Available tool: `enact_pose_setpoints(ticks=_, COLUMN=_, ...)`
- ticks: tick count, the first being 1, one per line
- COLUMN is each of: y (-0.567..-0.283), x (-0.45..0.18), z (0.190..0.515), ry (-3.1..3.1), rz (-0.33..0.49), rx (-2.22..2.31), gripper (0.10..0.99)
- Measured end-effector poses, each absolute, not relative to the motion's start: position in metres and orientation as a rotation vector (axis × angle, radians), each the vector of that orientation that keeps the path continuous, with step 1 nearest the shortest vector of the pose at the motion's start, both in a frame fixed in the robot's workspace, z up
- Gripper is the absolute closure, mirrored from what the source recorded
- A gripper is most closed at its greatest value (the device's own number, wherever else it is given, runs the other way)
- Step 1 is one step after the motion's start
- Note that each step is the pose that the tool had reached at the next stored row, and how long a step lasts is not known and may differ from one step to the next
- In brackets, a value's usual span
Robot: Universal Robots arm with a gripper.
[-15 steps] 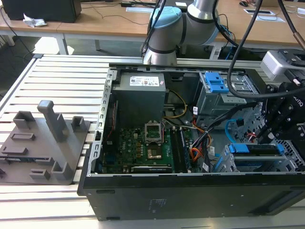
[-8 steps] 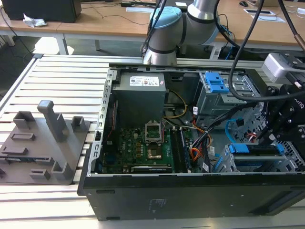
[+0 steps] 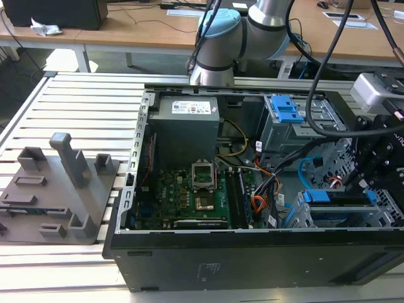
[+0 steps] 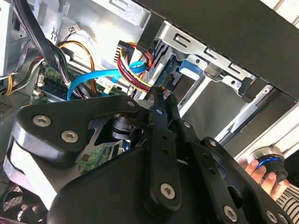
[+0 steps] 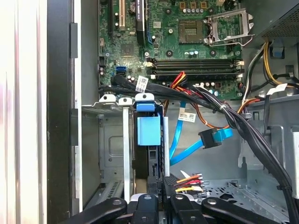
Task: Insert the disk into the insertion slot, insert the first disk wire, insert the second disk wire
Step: 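Insert the first disk wire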
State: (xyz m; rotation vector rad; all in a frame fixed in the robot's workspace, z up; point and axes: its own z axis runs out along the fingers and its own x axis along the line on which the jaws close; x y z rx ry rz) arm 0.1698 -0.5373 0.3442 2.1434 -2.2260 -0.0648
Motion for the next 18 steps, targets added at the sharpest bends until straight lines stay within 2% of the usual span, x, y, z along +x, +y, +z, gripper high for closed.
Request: enact_pose_setpoints(ticks=18, y=-0.5403, x=0.1738, z=0.3358, ry=-2.227, rz=-0.07, rx=2.145, gripper=0.922)
